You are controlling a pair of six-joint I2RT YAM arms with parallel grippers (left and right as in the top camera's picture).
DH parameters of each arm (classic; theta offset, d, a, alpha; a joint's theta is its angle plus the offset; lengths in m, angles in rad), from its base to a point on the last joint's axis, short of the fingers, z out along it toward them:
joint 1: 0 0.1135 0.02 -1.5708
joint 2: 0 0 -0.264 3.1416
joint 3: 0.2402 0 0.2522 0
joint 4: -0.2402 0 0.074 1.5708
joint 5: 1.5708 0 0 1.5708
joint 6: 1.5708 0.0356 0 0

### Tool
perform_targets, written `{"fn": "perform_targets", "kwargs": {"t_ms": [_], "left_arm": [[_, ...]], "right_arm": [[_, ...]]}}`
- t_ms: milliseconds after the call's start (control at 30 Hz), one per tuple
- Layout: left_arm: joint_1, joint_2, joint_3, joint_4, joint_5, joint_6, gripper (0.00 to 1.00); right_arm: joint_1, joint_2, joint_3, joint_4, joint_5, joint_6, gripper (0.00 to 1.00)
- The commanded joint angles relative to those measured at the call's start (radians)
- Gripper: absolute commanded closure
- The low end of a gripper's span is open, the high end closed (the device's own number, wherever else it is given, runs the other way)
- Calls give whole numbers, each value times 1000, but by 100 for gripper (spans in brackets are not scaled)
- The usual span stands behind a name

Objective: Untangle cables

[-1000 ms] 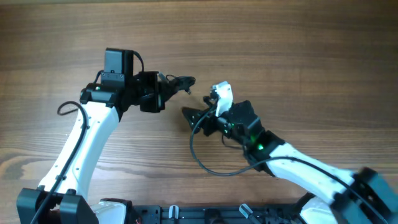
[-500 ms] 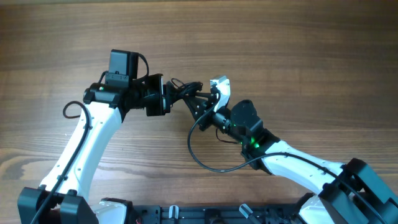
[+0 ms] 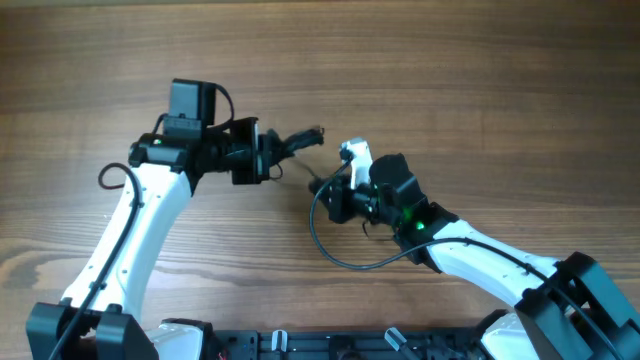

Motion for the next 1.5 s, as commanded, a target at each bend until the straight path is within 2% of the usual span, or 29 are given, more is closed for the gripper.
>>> {"fn": "perform_targets", "kwargs": {"t_ms": [0,100,133,167,267,333,400,433,500,633,733,867,900,1067,1133,1167,1233,1267,1367,1467], "left_arm": [[45,-4,9,61,26,192,96],[61,-4,9,72,19,341,93],[67,-4,9,72,18,404,91],[69,-4,9,72,19,467,90],[69,-4,9,72,18,679,87],[69,-4,9,71,19,796,90],[69,-4,9,71,19,875,92],[68,-4,9,71,19,923,95],[59,-4,9,71,19,1052,96],[6,-4,9,61,28,1303,96],[-61,-4,9,52,69,1453,96],[-147,-4,9,43,76,1574,96],[-163,-4,9,46,75,1585,96],[-193,-4,9,69,76,1599,96],[-183,-4,9,69,69,1599,96],[-173,-4,9,69,58,1598,89],[-139,-4,9,68,49,1577,60],[-116,-4,9,68,49,1535,53],[-54,-4,9,68,48,1438,37],[-6,-4,9,68,49,1330,33]], "right_arm": [[-6,11,0,-61,-148,3,96],[-32,6,0,-106,-148,-16,94],[-57,1,0,-134,-145,-37,85],[-80,-5,0,-155,-144,-55,72],[-194,-23,0,-201,-146,-62,22],[-274,-31,0,-205,-165,-40,0],[-330,-37,0,-185,-220,-41,0],[-370,-39,0,-147,-299,-38,1],[-412,-38,0,-63,-439,10,0],[-407,-38,0,99,-621,32,0],[-387,-38,0,145,-660,102,0],[-374,-37,0,180,-661,223,0],[-369,-37,0,187,-661,246,5],[-343,-33,0,188,-652,179,69],[-342,-32,0,188,-629,159,92],[-343,-32,0,188,-613,139,96],[-343,-32,0,186,-568,135,96],[-342,-32,0,189,-543,142,96],[-342,-32,0,188,-497,158,96],[-342,-32,0,188,-478,163,96]]}}
